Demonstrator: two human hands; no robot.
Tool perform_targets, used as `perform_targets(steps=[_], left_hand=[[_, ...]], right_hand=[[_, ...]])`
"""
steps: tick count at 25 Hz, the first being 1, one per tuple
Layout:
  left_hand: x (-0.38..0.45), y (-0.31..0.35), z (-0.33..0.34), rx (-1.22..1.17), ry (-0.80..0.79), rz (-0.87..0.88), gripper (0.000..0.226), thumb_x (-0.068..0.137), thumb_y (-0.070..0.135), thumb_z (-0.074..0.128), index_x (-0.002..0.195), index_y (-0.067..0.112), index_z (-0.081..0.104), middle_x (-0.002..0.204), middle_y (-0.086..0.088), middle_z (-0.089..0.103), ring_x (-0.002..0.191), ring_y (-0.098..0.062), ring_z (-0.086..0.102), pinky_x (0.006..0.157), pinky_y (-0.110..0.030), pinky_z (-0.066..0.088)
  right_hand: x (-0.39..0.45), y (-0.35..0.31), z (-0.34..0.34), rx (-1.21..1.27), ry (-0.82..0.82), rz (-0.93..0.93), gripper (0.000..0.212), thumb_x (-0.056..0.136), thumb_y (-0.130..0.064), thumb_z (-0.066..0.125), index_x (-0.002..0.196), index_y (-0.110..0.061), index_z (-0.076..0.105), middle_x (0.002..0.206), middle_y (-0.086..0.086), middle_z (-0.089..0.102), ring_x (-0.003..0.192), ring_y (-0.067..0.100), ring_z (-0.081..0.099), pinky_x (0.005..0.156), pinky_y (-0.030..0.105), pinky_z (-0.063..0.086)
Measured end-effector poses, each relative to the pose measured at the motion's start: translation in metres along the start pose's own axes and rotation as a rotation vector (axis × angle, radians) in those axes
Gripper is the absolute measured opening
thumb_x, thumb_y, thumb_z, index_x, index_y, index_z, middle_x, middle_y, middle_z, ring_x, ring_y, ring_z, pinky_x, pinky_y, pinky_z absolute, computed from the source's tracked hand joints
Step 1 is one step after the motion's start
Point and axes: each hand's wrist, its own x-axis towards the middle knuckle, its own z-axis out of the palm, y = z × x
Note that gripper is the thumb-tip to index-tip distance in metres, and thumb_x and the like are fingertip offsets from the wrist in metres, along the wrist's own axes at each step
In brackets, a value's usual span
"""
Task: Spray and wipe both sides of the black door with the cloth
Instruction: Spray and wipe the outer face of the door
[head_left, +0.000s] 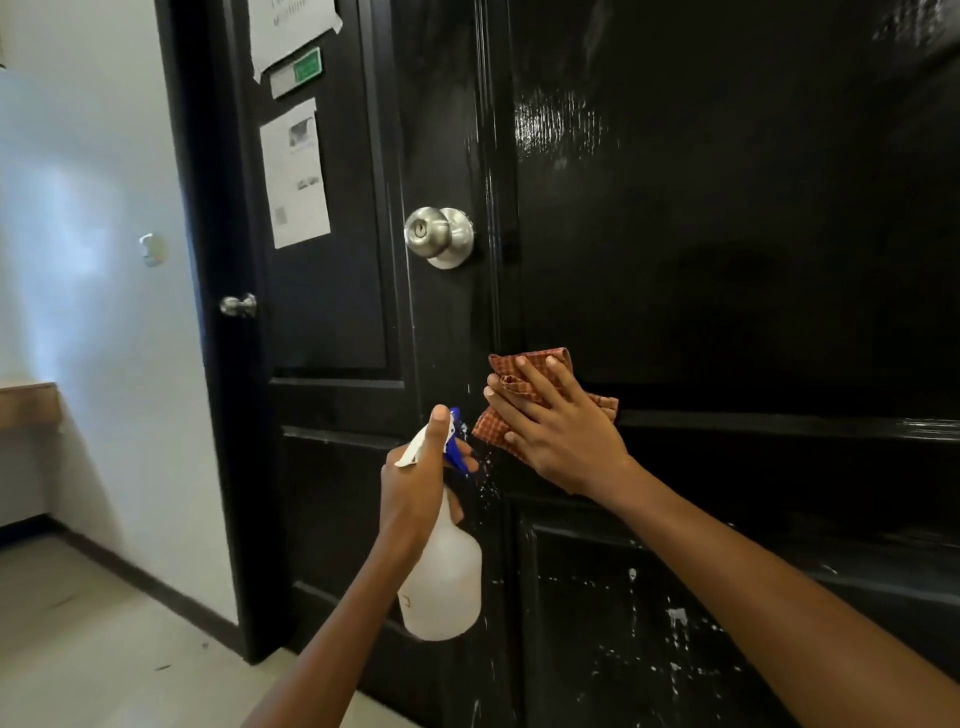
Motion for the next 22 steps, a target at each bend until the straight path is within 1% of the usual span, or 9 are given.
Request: perform_targets(steps=[2,6,8,10,14,17,19,20,22], left_hand=[[0.01,-0.006,0.003,-0.046,-0.063,0.021,0.061,0.092,0.064,0.041,0.087,0.011,0.071,0.079,-0.006,0.075,0.063,-0.019,0.069,0.063,-0.033,0.052],[0.029,-0.013,0.0,-0.136,-0.186,0.045,0.063,0.09,0.065,0.04,0.087,0.009,0.071,0.08,-0.01,0.074,0.058,-0.024,0.065,0.055,-0.034,0.052],[0.035,-0.019,-0.006,-0.147,-0.242,0.045,0.064,0.09,0.064,0.04,0.089,0.008,0.071,0.081,-0.01,0.074,0.052,-0.023,0.063,0.049,-0.032,0.051],[0.04,-0.026,-0.015,-0.173,-0.263,0.048,0.064,0.09,0.063,0.04,0.089,0.006,0.07,0.081,-0.011,0.074,0.048,-0.025,0.06,0.045,-0.031,0.05],[0.06,-0.039,-0.039,-0.203,-0.275,0.057,0.062,0.092,0.061,0.039,0.088,0.007,0.07,0.082,-0.01,0.074,0.046,-0.031,0.059,0.048,-0.034,0.051],[0.079,-0.042,-0.057,-0.226,-0.286,0.066,0.061,0.092,0.06,0.039,0.089,0.007,0.07,0.082,-0.011,0.074,0.045,-0.029,0.058,0.047,-0.032,0.05],[0.091,-0.04,-0.066,-0.239,-0.292,0.074,0.061,0.091,0.06,0.04,0.09,0.007,0.07,0.083,-0.011,0.074,0.047,-0.028,0.06,0.047,-0.032,0.05],[0.096,-0.039,-0.07,-0.241,-0.291,0.078,0.061,0.091,0.06,0.04,0.089,0.007,0.07,0.083,-0.011,0.075,0.049,-0.027,0.061,0.049,-0.033,0.052],[0.107,-0.036,-0.078,-0.245,-0.293,0.093,0.062,0.091,0.061,0.039,0.085,0.008,0.071,0.082,-0.009,0.075,0.055,-0.026,0.063,0.058,-0.038,0.053]], right_hand=[[-0.008,0.0,-0.001,-0.012,0.022,0.034,0.068,0.106,-0.055,0.03,0.163,-0.022,0.014,0.17,0.005,0.008,0.157,0.036,-0.004,0.126,0.056,-0.002],[-0.055,0.008,0.003,-0.042,0.123,0.129,0.065,0.104,-0.049,0.046,0.161,-0.021,0.03,0.165,0.005,0.027,0.156,0.036,0.014,0.125,0.059,0.015],[-0.073,0.009,0.006,-0.072,0.167,0.223,0.063,0.104,-0.045,0.046,0.16,-0.02,0.032,0.166,0.003,0.028,0.156,0.036,0.017,0.123,0.062,0.019],[-0.074,0.001,0.008,-0.093,0.158,0.287,0.063,0.104,-0.043,0.044,0.16,-0.018,0.03,0.168,0.003,0.024,0.156,0.038,0.015,0.122,0.064,0.018],[-0.032,-0.025,0.013,-0.108,0.112,0.233,0.064,0.106,-0.044,0.041,0.163,-0.02,0.023,0.17,0.002,0.017,0.156,0.04,0.01,0.122,0.064,0.017],[0.027,-0.042,0.015,-0.107,0.057,0.178,0.067,0.107,-0.05,0.033,0.164,-0.023,0.012,0.172,0.002,0.005,0.157,0.038,0.003,0.125,0.06,0.01],[0.07,-0.043,0.008,-0.097,0.027,0.16,0.069,0.107,-0.053,0.03,0.165,-0.024,0.007,0.172,0.001,0.002,0.157,0.036,-0.004,0.126,0.058,0.006],[0.088,-0.04,0.002,-0.1,0.031,0.169,0.067,0.107,-0.053,0.028,0.165,-0.025,0.007,0.172,0.001,0.001,0.157,0.035,-0.005,0.126,0.058,0.006],[0.121,-0.03,-0.01,-0.106,0.065,0.242,0.065,0.108,-0.051,0.025,0.165,-0.025,0.006,0.172,0.0,-0.001,0.158,0.032,-0.007,0.126,0.056,0.006]])
